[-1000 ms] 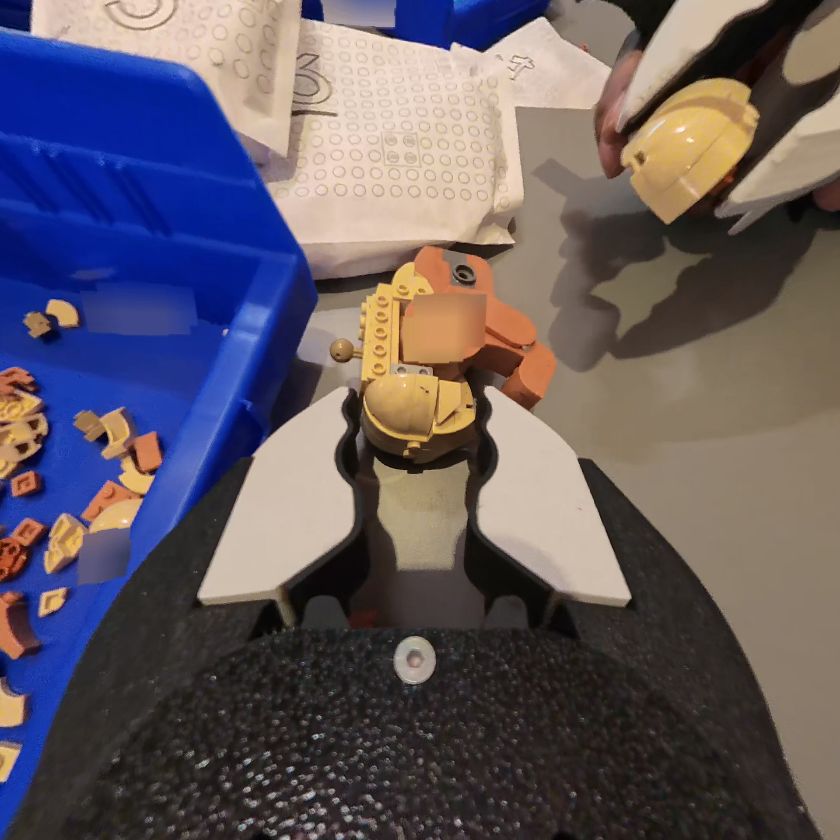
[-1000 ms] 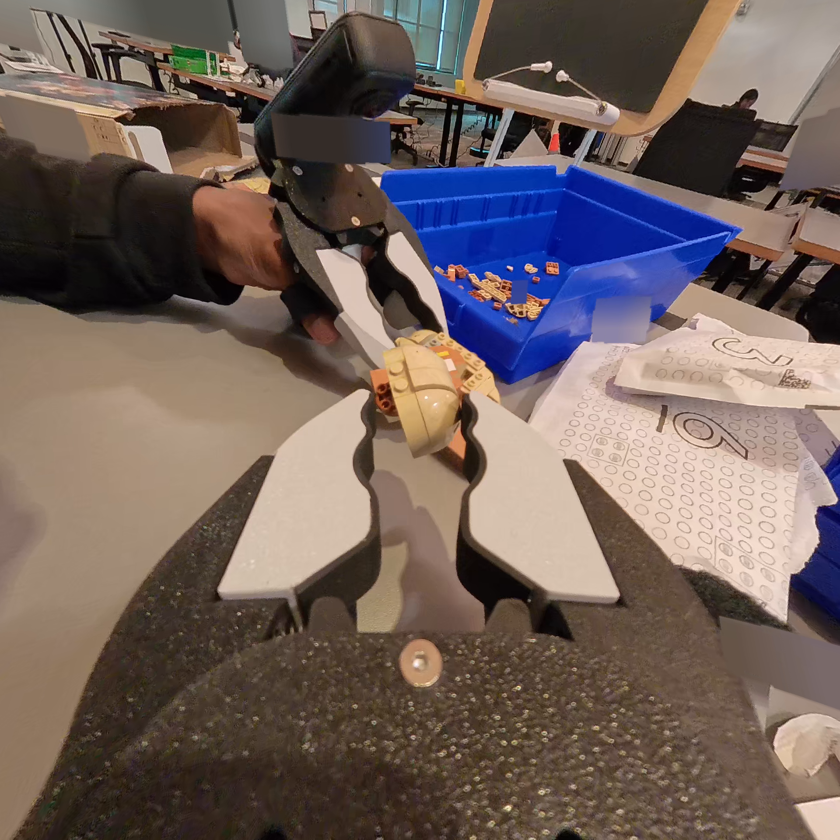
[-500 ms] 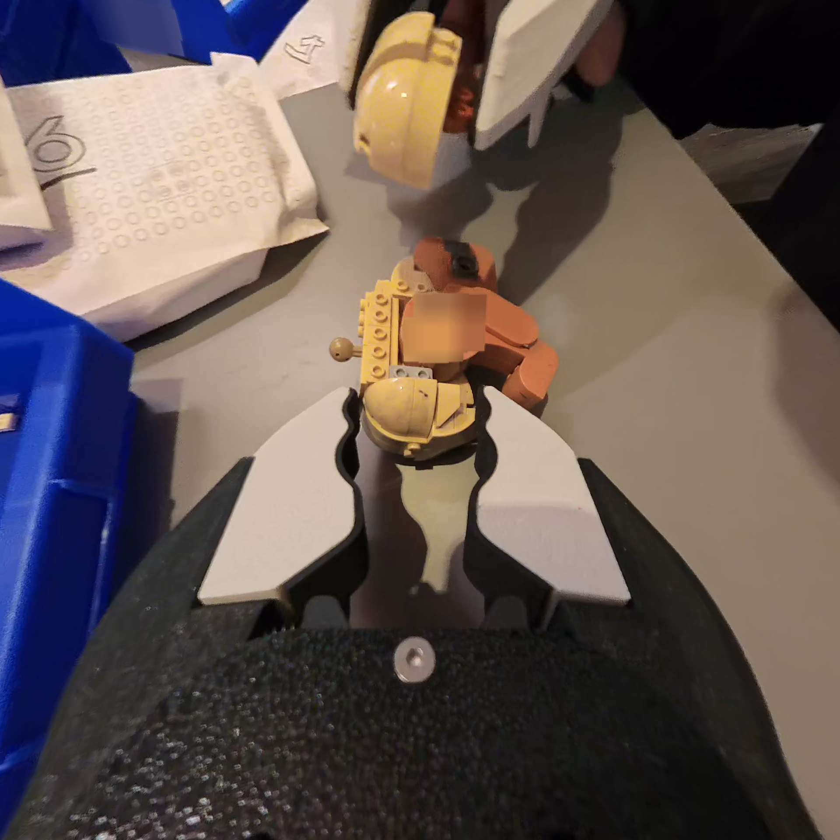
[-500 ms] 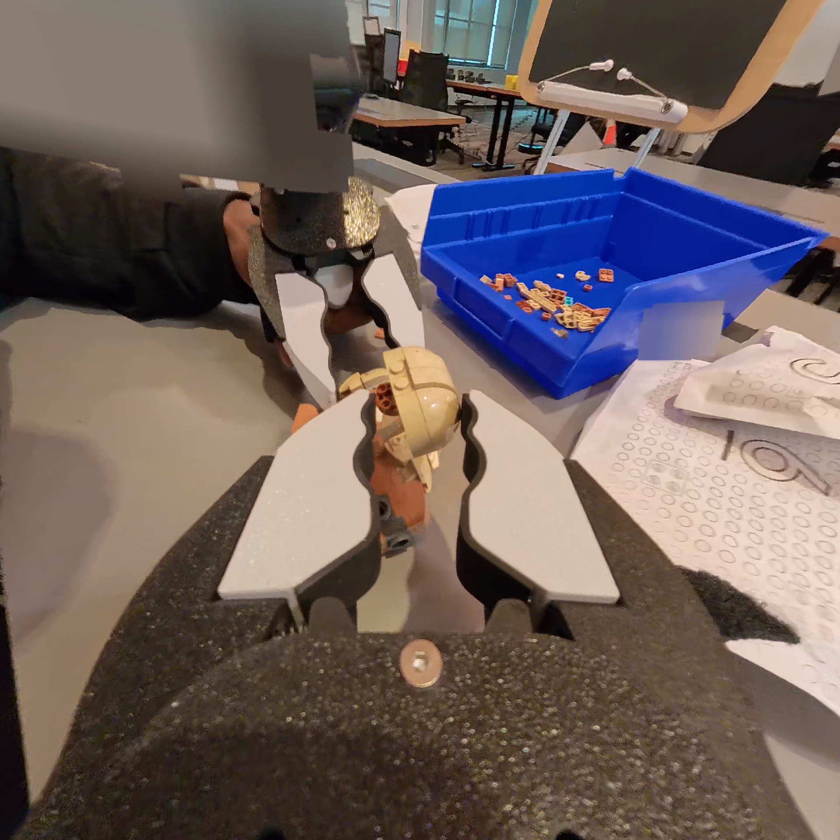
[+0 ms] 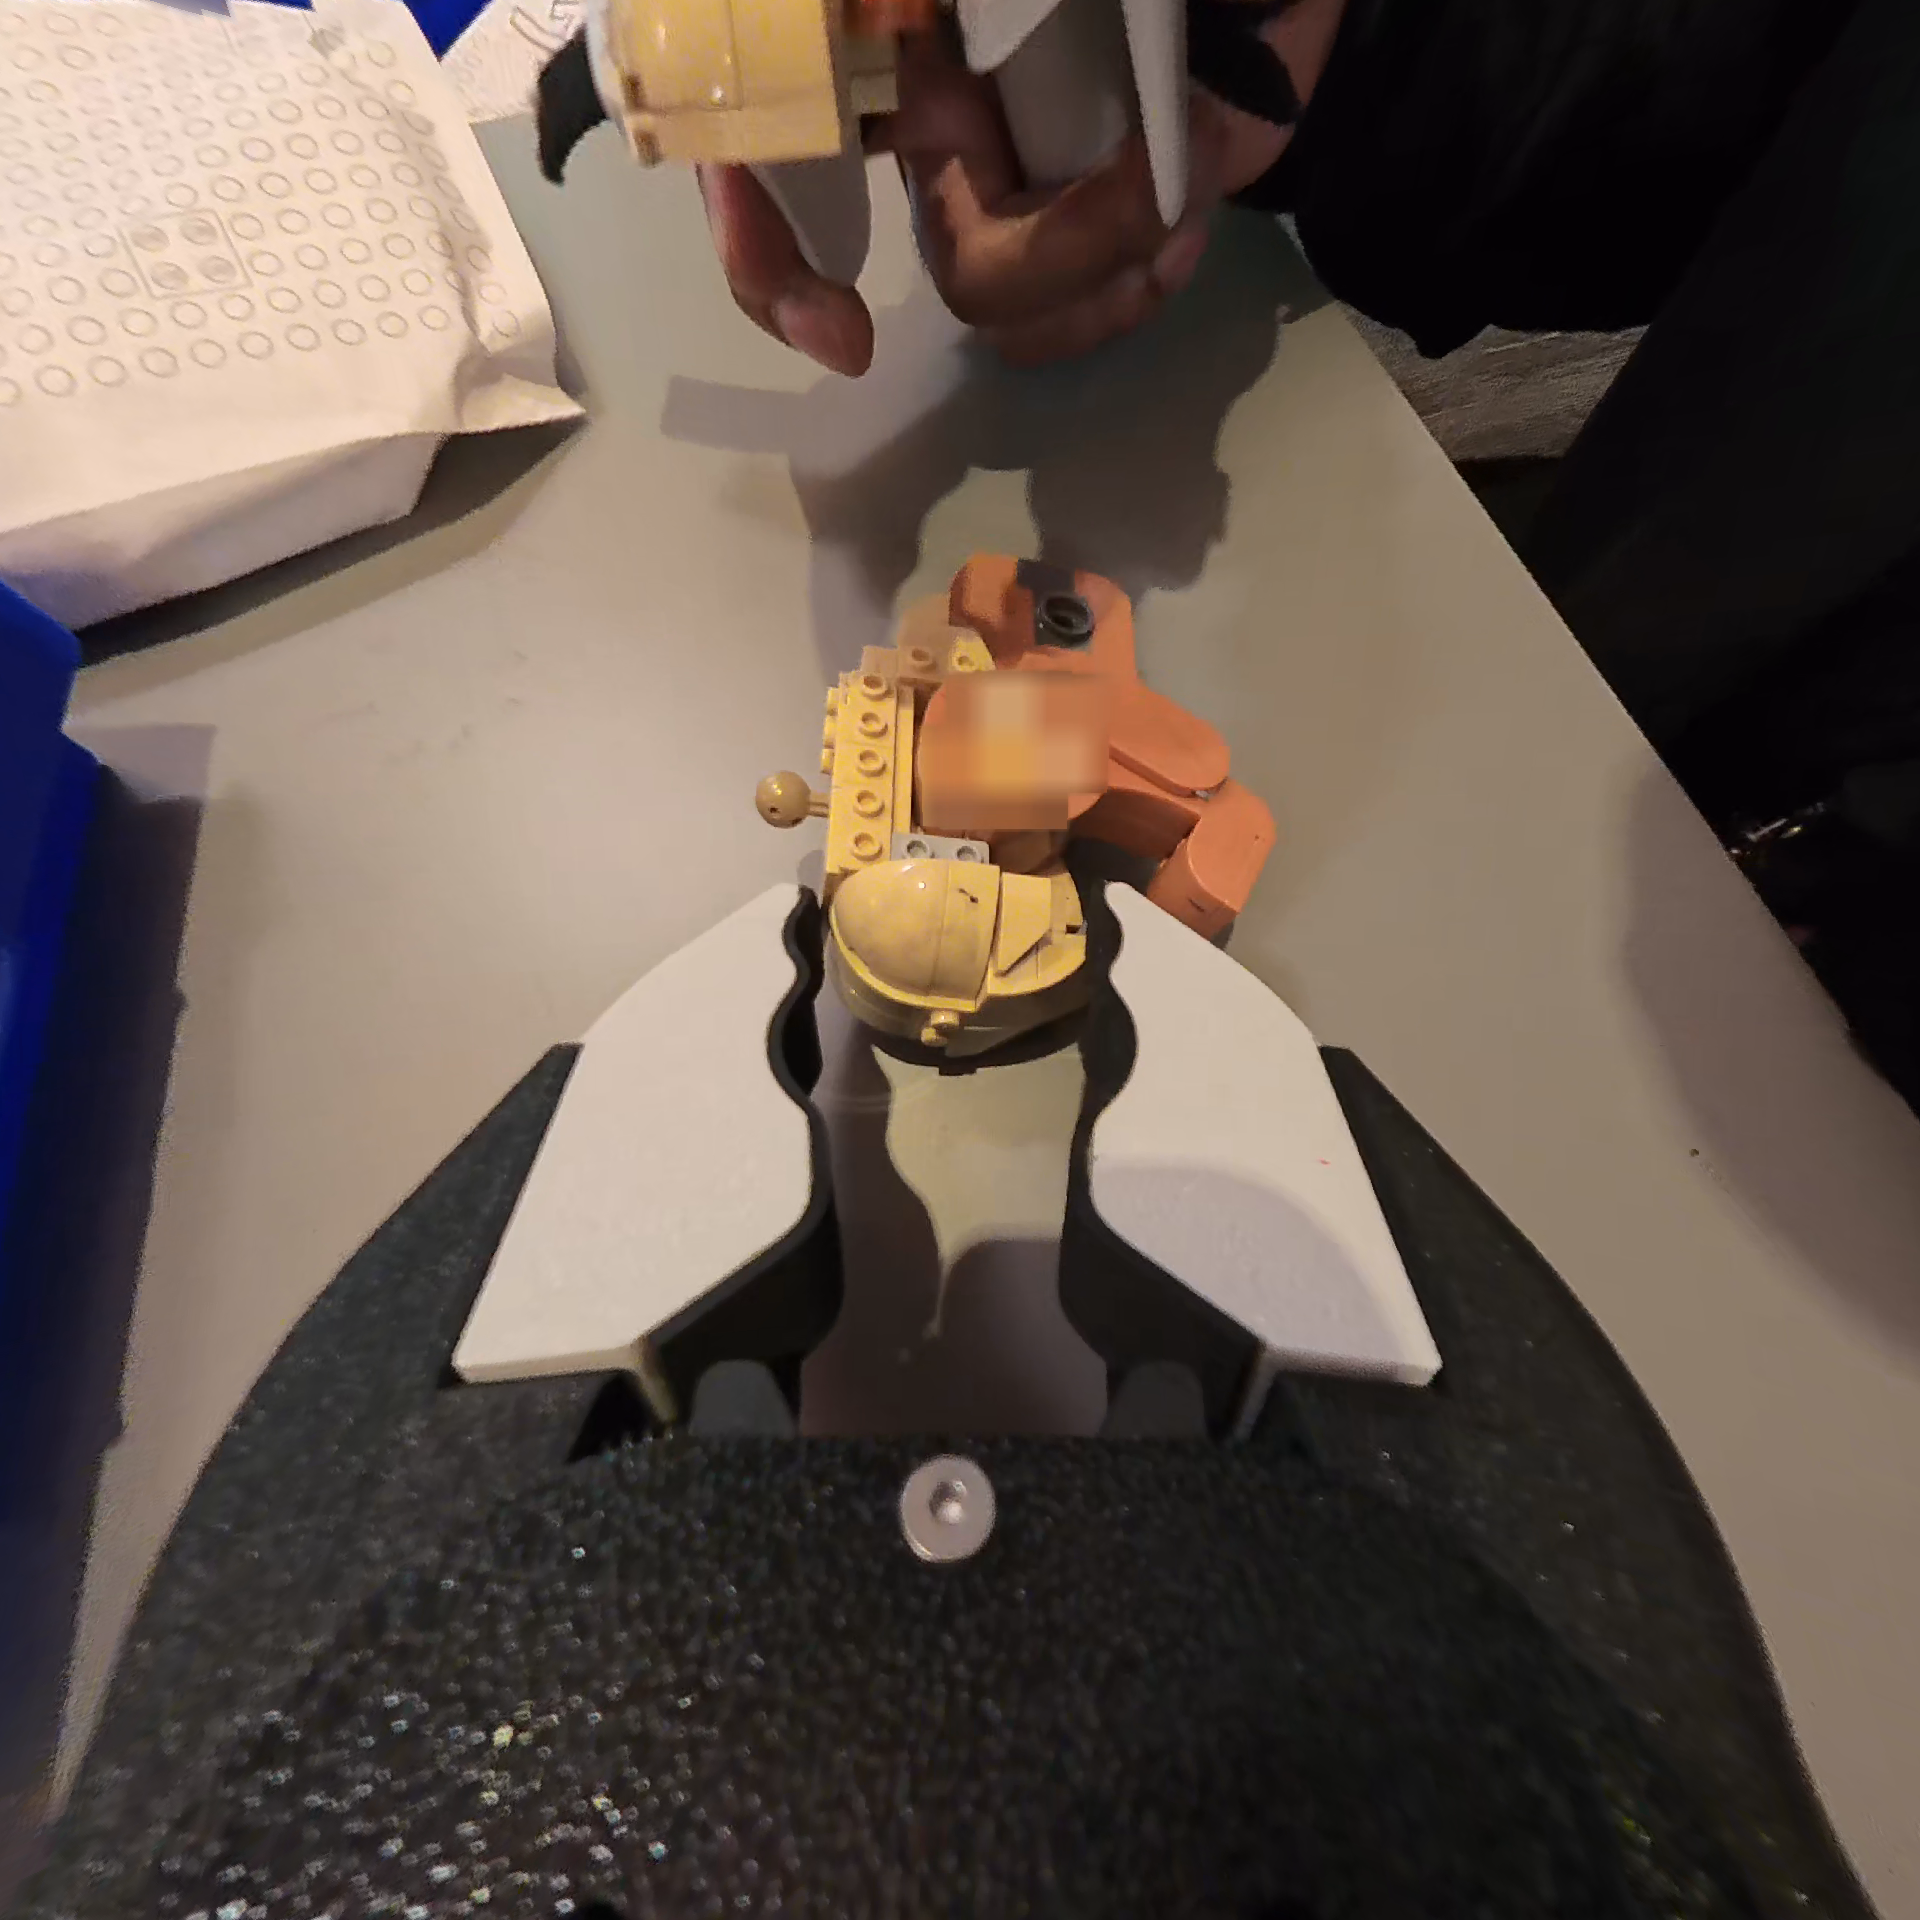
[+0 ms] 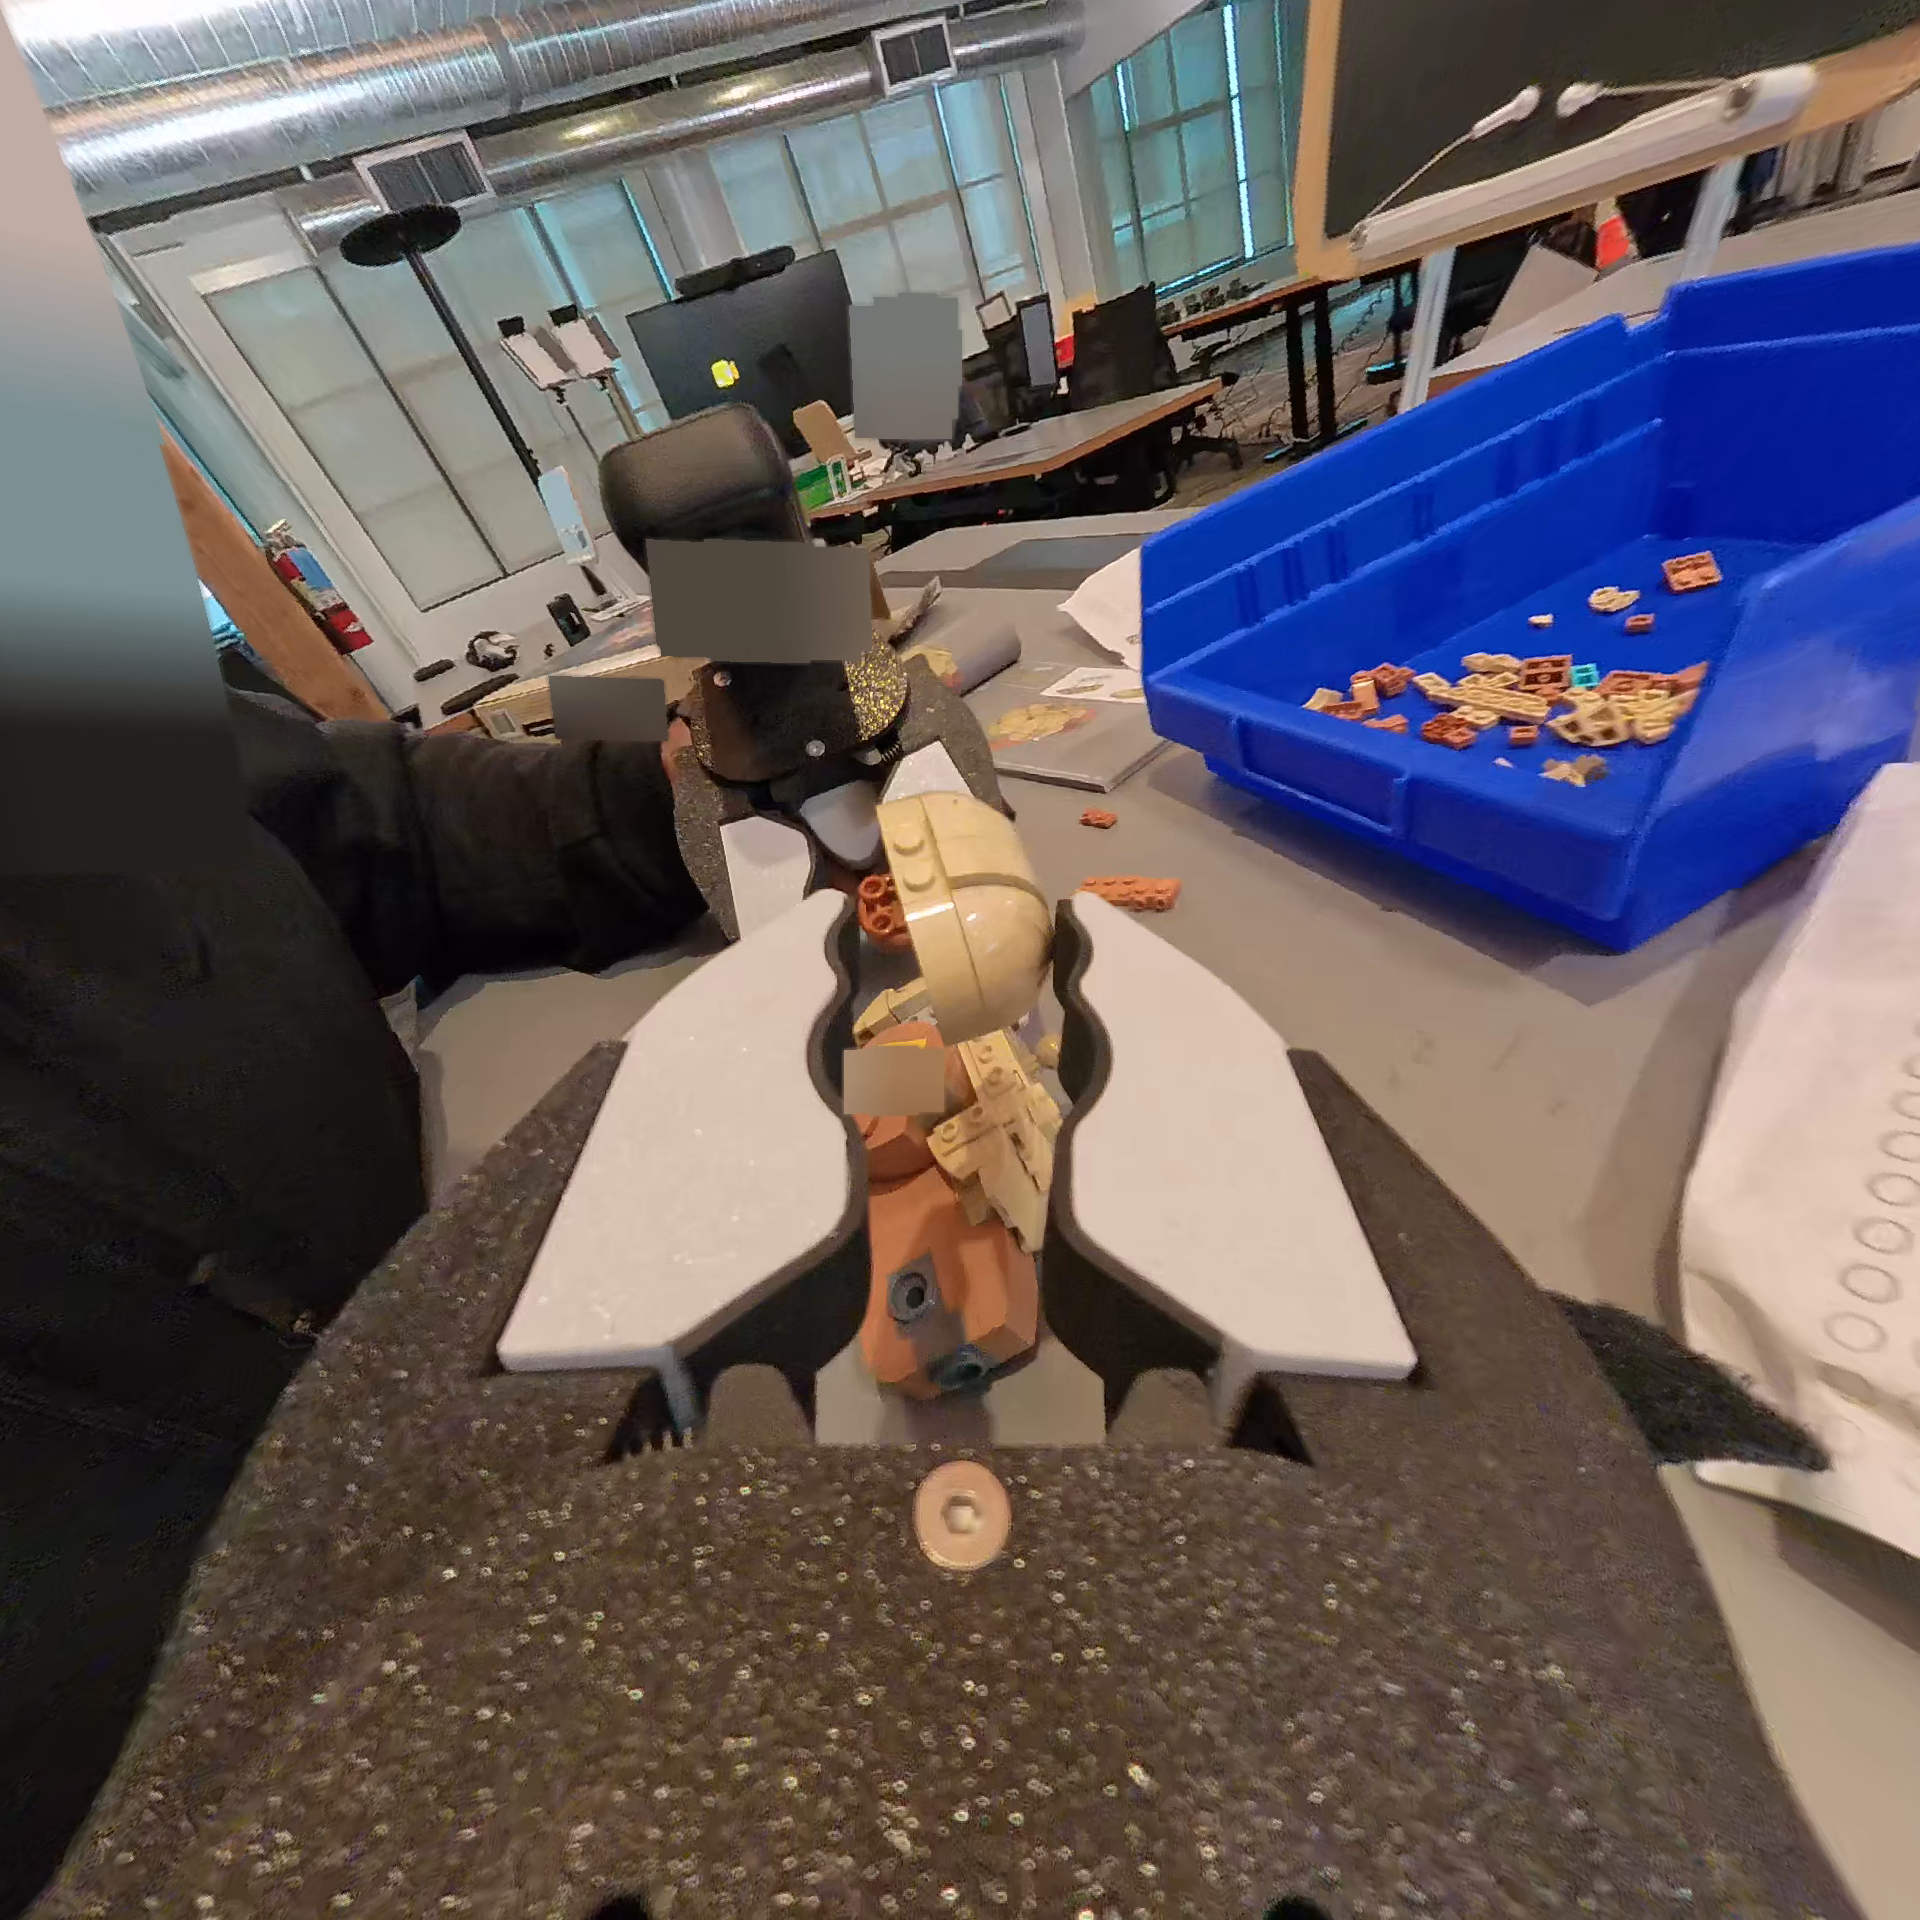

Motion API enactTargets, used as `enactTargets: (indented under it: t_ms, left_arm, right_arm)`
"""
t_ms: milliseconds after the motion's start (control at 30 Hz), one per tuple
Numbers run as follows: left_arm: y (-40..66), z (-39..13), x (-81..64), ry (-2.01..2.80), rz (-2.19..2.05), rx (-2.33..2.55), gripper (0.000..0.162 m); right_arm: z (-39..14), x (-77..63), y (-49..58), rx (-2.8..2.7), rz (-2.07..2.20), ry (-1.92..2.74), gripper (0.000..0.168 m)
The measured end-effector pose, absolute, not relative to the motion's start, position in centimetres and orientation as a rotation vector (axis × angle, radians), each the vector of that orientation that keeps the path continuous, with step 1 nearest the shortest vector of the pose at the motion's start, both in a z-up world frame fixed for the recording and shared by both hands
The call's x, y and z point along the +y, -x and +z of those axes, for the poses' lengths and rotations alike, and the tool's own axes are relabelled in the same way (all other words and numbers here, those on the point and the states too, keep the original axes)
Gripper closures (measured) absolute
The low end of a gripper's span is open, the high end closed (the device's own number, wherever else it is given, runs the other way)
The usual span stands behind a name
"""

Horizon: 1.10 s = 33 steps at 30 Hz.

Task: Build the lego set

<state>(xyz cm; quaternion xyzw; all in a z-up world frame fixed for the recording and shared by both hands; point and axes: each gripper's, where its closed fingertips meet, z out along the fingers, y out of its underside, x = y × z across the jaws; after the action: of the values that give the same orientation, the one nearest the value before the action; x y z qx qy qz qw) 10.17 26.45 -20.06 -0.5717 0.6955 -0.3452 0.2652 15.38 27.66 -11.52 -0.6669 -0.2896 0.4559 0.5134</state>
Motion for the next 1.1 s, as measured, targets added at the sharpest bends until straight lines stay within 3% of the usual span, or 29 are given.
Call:
enactTargets:
  t_ms: [300, 633, 900, 1100]
  left_arm:
    - [-7.5, -20.0, 25.6, 1.543, -0.944, 1.858, 0.114]
    - [-4.9, -20.0, 25.4, 1.631, -0.954, 1.738, 0.114]
    - [-3.2, -19.9, 26.1, 1.655, -0.879, 1.649, 0.114]
    - [-2.8, -19.0, 26.2, 1.607, -0.867, 1.584, 0.116]
  right_arm:
    - [-12.2, 27.1, -11.5, -0.816, 1.164, 1.624, 0.133]
    - [-11.0, 28.2, -9.8, -0.556, 1.684, 1.622, 0.133]
    - [-11.6, 28.4, -8.2, -0.617, 1.62, 1.639, 0.133]
    - [-13.4, 27.8, -6.5, -0.835, 1.31, 1.688, 0.133]
